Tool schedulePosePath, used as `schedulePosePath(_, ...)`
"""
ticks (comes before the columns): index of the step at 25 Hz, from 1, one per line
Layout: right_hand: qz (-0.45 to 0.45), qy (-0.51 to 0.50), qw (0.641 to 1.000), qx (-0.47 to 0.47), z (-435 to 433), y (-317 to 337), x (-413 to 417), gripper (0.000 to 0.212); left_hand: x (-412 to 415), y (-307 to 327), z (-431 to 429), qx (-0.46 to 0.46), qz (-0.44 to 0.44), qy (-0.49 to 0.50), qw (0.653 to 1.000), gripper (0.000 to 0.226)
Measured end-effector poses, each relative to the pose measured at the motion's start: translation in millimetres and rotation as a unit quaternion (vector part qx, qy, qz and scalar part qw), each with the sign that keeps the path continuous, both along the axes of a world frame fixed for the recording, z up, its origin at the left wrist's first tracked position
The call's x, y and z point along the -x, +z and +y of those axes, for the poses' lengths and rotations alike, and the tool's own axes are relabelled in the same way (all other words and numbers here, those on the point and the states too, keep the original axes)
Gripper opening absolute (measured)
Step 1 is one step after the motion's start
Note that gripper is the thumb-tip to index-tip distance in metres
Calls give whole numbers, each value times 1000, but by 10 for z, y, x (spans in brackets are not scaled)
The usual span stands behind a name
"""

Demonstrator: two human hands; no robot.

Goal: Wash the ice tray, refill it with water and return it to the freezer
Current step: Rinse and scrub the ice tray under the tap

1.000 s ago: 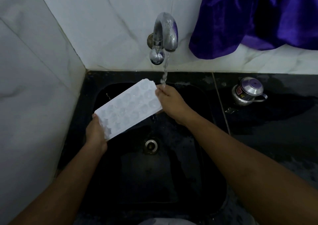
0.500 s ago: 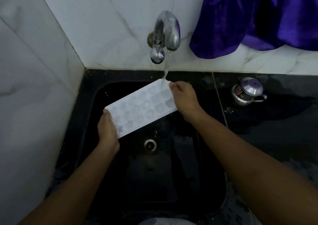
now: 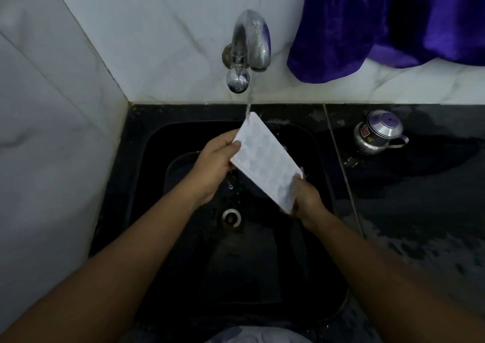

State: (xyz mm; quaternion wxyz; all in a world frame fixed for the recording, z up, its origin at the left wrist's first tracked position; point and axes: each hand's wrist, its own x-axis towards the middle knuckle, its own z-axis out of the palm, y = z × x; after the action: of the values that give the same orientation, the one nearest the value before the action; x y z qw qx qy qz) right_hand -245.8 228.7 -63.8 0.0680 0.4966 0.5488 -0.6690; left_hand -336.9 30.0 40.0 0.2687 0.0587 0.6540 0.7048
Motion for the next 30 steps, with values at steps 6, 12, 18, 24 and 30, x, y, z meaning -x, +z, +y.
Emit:
schedulePosePath(6, 204, 157, 952, -167, -61, 654, 243, 35, 227, 9, 123, 45, 38, 14, 998, 19)
schedulePosePath(12, 300, 231, 921, -89, -93, 1056, 470, 30, 366, 44, 164, 28, -5, 47, 999, 26)
schedulePosePath(18, 309, 213, 922, -97, -81, 1155, 533, 19, 195, -171, -1, -38, -33, 14, 999, 27)
schedulePosePath(24, 240, 391, 852, -252, 23, 1492, 705, 32, 132, -233, -98, -34, -23, -10, 999, 32)
schedulePosePath(30, 197, 431, 754, -455, -261, 1593, 897, 56, 146, -111, -52, -33, 24, -17, 999, 26)
